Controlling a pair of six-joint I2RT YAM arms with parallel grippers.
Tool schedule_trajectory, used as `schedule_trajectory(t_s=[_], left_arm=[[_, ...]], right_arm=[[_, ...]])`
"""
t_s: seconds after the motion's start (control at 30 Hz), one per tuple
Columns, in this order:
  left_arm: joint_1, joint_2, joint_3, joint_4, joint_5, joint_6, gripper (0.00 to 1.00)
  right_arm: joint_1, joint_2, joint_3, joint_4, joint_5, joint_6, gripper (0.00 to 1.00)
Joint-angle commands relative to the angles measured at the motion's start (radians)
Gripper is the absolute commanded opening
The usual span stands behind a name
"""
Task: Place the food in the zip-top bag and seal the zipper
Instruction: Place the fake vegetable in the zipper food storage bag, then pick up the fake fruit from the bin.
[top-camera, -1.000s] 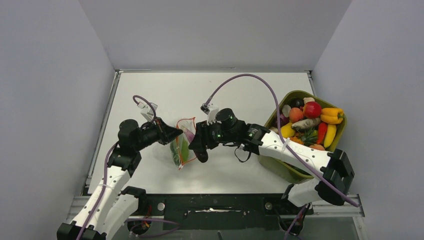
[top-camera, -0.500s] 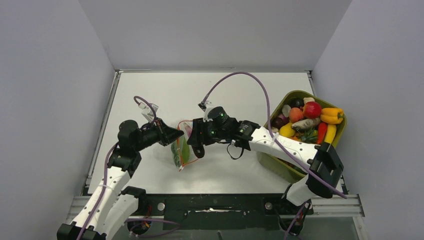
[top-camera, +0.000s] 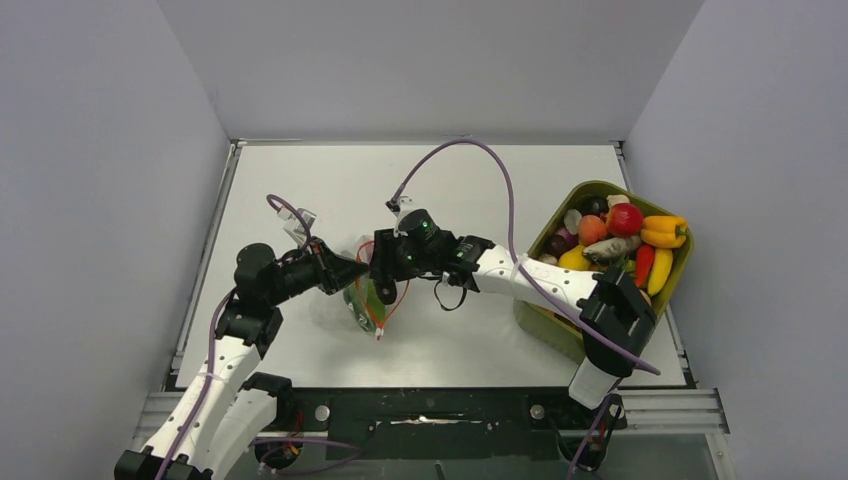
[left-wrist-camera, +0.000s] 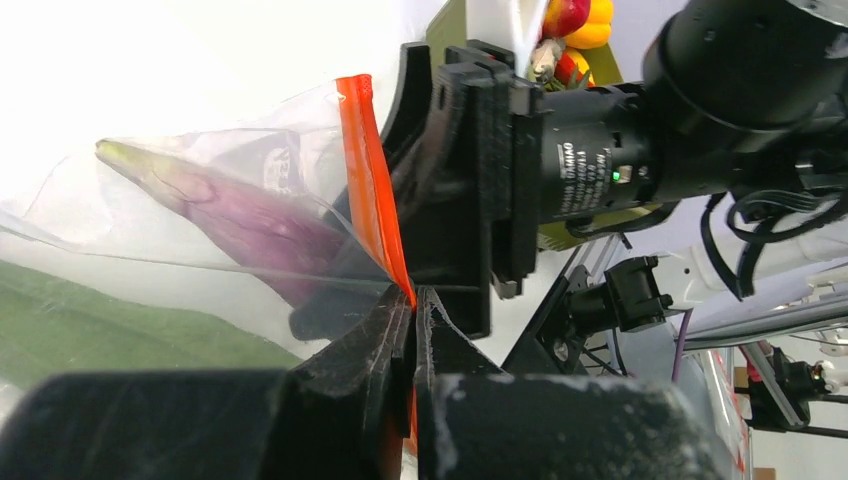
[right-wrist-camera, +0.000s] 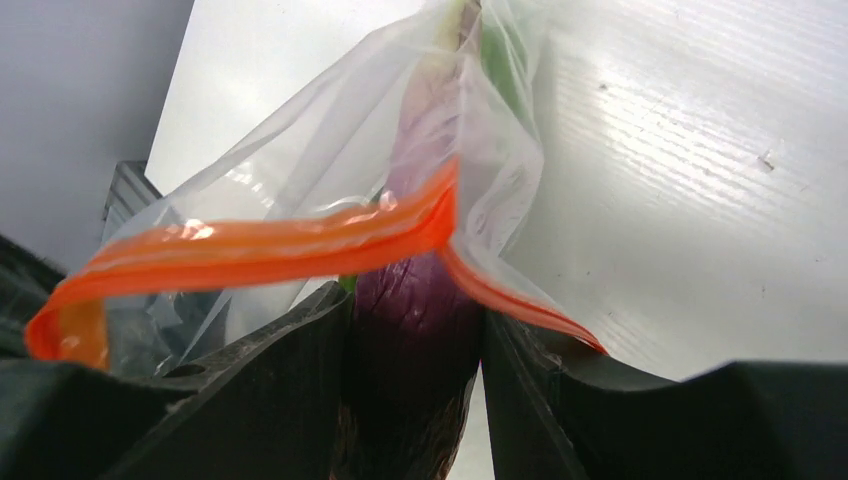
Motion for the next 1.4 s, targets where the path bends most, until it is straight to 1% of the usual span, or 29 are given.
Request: schedule_trajectory(t_s=[0.0, 0.1, 0.17, 0.27, 0.33, 0.43, 0.57, 0.7, 0.9, 1.03, 1.13, 1.27, 1.37], left_arm=[[-0.004, -0.023, 0.012, 0.092, 0.034, -0.009, 0.0], [-0.004, -0.023, 0.02, 0.068, 0.015, 0.004, 0.0], [-0.005, -0.022, 0.024, 0.061, 0.012, 0.01, 0.0], [-0.005, -0.024, 0.024, 0.059, 0.008, 0.013, 0.0], [-0.004, -0.022, 0.027, 0.05, 0.003, 0.019, 0.0], [-0.005, -0.023, 0.028, 0.043, -0.003, 0.024, 0.0], [-0.005, -0.018, 0.035, 0.015, -0.025, 0.042, 0.0], [-0.005, -0.018, 0.037, 0.01, -0.024, 0.046, 0.0], [-0.004, -0.022, 0.036, 0.008, -0.024, 0.047, 0.0], [-0.004, -0.025, 0.036, 0.007, -0.028, 0.051, 0.0], [-0.005, -0.027, 0.036, 0.007, -0.028, 0.051, 0.0], [-0.005, -0.028, 0.036, 0.008, -0.028, 0.052, 0.0], [-0.005, -0.027, 0.038, 0.005, -0.028, 0.055, 0.0]], right_arm=[[-0.027, 0.014, 0.046, 0.105, 0.027, 0.003, 0.45], [-0.03, 0.005, 0.048, 0.096, 0.021, -0.015, 0.58], [-0.031, -0.014, 0.044, 0.081, 0.022, -0.033, 0.65], [-0.036, -0.054, 0.03, 0.059, 0.027, -0.064, 0.69], [-0.046, -0.082, 0.017, 0.044, 0.029, -0.084, 0.69], [-0.061, -0.132, -0.001, 0.022, 0.014, -0.12, 0.67], [-0.078, -0.201, -0.025, 0.004, -0.042, -0.198, 0.65], [-0.089, -0.277, -0.059, -0.024, -0.015, -0.272, 0.64], [-0.161, -0.353, -0.065, -0.136, 0.101, -0.287, 0.61], [-0.179, -0.373, -0.027, -0.256, 0.311, -0.266, 0.54], [-0.201, -0.378, 0.011, -0.358, 0.435, -0.251, 0.52], [-0.238, -0.38, 0.037, -0.443, 0.583, -0.252, 0.5], [-0.264, -0.369, 0.062, -0.499, 0.665, -0.253, 0.49]])
